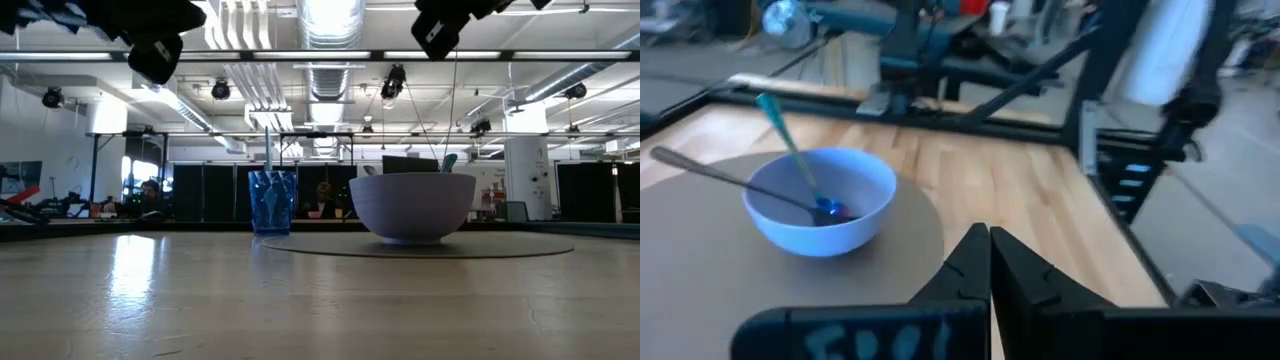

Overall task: Pick & Place Utensil
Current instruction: Return to Home Position

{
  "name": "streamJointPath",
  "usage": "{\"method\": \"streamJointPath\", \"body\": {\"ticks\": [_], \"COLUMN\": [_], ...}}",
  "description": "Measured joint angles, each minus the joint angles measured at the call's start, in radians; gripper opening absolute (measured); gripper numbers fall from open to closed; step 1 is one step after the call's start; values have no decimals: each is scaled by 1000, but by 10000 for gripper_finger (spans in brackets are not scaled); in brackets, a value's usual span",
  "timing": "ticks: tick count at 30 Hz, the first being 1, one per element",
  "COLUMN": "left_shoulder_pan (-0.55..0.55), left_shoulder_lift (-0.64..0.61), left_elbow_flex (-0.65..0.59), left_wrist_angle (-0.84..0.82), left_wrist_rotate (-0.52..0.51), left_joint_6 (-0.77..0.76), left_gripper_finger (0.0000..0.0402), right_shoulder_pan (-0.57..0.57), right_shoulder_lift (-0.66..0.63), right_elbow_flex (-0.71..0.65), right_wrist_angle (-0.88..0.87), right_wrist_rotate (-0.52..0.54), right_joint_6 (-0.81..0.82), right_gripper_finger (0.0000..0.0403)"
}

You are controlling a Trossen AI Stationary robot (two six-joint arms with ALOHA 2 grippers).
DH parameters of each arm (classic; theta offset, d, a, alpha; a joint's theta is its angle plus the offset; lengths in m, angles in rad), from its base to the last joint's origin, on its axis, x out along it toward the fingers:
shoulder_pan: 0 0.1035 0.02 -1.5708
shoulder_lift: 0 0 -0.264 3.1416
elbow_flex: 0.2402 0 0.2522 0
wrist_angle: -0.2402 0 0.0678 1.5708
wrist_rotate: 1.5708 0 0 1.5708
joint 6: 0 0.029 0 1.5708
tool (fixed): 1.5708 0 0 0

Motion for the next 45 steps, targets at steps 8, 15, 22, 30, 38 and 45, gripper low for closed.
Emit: {"method": "streamJointPath", "body": {"ticks": [8, 15, 22, 30, 38, 45], "left_shoulder_pan": [0, 0, 0, 0, 0, 0], "left_shoulder_lift": [-149, -260, -331, -366, -486, -583], "left_elbow_flex": [-203, -357, -462, -462, -463, -464], "left_wrist_angle": [136, 270, 378, 387, 384, 266], "left_wrist_rotate": [25, 30, 46, 47, 67, 100], "left_joint_6": [26, 22, 24, 140, 194, 212], "left_gripper_finger": [1, 1, 0, 0, 0, 0], "right_shoulder_pan": [123, 238, 301, 304, 304, 304], "right_shoulder_lift": [-89, -123, -118, -134, -319, -475], "right_elbow_flex": [-117, -166, -166, -166, -131, -193], "right_wrist_angle": [104, 165, 168, 174, 103, 104], "right_wrist_rotate": [148, 260, 302, 330, 411, 506], "right_joint_6": [73, 99, 95, 12, -54, -55], "right_gripper_finger": [15, 8, 8, 8, 8, 8]}}
